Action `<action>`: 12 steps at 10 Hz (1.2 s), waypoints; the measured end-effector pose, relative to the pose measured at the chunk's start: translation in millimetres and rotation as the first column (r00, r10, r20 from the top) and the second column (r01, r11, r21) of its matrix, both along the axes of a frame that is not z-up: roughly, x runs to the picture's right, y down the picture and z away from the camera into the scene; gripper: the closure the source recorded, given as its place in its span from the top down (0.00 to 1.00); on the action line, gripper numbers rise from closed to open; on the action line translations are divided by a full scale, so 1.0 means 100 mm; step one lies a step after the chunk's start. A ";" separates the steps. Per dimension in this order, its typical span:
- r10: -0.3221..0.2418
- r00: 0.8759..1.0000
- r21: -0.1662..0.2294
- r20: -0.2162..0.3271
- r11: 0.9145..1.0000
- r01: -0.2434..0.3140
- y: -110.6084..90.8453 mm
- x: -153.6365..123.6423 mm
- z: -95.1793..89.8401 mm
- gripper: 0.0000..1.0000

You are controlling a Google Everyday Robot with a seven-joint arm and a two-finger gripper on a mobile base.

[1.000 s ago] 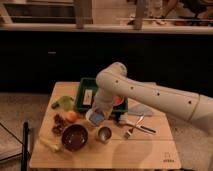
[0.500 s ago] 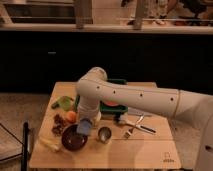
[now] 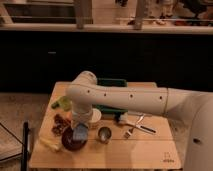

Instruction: Place sponge in purple bowl

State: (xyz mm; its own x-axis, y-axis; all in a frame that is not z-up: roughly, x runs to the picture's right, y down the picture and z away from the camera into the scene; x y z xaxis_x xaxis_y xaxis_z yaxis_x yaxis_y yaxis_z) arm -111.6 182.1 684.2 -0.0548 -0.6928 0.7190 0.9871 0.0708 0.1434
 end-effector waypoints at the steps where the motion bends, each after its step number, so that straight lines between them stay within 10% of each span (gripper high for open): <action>1: -0.019 1.000 -0.006 0.011 1.000 0.019 0.03 -0.03 0.02 0.10; 3: -0.047 0.998 -0.014 0.031 0.999 0.048 0.08 -0.09 0.07 0.15; 9: -0.118 0.990 -0.041 0.072 0.992 0.122 0.19 -0.42 0.20 0.74; 12: -0.138 0.987 -0.057 0.077 0.988 0.143 0.27 -0.50 0.26 0.80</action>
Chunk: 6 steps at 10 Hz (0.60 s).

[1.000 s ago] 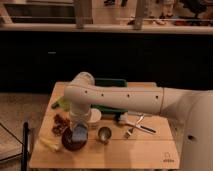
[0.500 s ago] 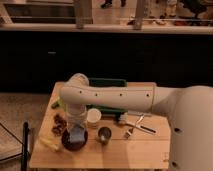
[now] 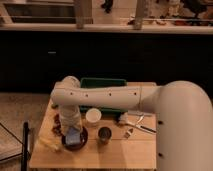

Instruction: Place sponge in purple bowl

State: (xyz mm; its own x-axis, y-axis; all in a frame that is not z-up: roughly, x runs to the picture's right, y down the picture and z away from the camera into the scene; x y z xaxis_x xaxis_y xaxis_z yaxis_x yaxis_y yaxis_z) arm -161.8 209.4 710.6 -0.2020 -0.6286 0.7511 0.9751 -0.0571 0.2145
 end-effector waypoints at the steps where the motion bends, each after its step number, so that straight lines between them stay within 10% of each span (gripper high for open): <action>1: 0.002 1.000 -0.004 -0.004 1.000 -0.002 0.01 0.00 0.04 0.80; 6: 0.028 0.999 0.001 -0.021 1.000 -0.028 -0.13 -0.07 0.15 0.80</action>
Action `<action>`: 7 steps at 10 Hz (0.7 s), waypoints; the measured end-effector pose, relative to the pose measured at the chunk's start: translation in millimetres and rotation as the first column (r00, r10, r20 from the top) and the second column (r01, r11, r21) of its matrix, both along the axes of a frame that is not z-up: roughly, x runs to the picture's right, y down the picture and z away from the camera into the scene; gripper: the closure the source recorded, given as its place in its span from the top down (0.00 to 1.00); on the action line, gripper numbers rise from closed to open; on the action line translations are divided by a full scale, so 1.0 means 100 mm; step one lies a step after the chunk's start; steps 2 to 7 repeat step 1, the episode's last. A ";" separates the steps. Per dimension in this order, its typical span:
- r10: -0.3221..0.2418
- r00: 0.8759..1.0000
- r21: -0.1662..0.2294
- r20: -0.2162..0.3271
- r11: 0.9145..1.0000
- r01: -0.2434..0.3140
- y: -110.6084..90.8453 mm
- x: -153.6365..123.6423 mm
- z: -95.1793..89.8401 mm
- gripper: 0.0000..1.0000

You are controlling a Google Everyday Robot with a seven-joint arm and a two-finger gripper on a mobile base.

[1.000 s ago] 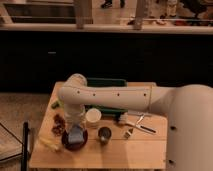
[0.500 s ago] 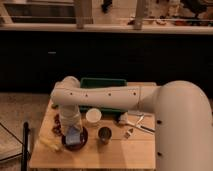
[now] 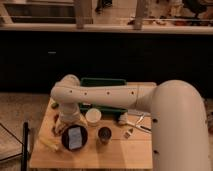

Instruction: Place sponge in purple bowl

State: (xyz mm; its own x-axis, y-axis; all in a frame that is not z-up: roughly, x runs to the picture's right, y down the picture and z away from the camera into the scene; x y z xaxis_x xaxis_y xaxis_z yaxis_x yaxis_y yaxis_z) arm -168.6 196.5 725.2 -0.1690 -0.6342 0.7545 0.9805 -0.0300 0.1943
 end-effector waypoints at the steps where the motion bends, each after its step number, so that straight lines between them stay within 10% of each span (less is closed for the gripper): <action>1: 0.012 1.000 0.004 -0.005 1.000 -0.012 -0.08 -0.03 0.02 0.80; 7: 0.012 1.000 0.004 -0.005 1.000 -0.012 -0.08 -0.03 0.02 0.80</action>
